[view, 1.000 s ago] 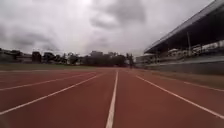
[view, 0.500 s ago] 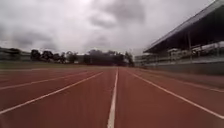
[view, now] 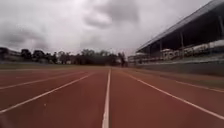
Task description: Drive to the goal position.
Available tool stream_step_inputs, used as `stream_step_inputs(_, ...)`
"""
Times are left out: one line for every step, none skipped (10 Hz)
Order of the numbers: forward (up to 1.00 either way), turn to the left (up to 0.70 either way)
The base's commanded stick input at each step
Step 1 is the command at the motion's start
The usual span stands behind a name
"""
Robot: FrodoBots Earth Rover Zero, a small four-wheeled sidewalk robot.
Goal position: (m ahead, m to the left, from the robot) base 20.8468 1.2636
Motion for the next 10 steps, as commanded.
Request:
stream_step_inputs(0.70,0.00)
stream_step_inputs(0.70,0.00)
stream_step_inputs(0.70,0.00)
stream_step_inputs(0.70,0.00)
stream_step_inputs(0.70,0.00)
stream_step_inputs(0.70,0.00)
stream_step_inputs(0.70,0.00)
stream_step_inputs(0.70,0.00)
stream_step_inputs(0.70,0.00)
stream_step_inputs(0.70,0.00)
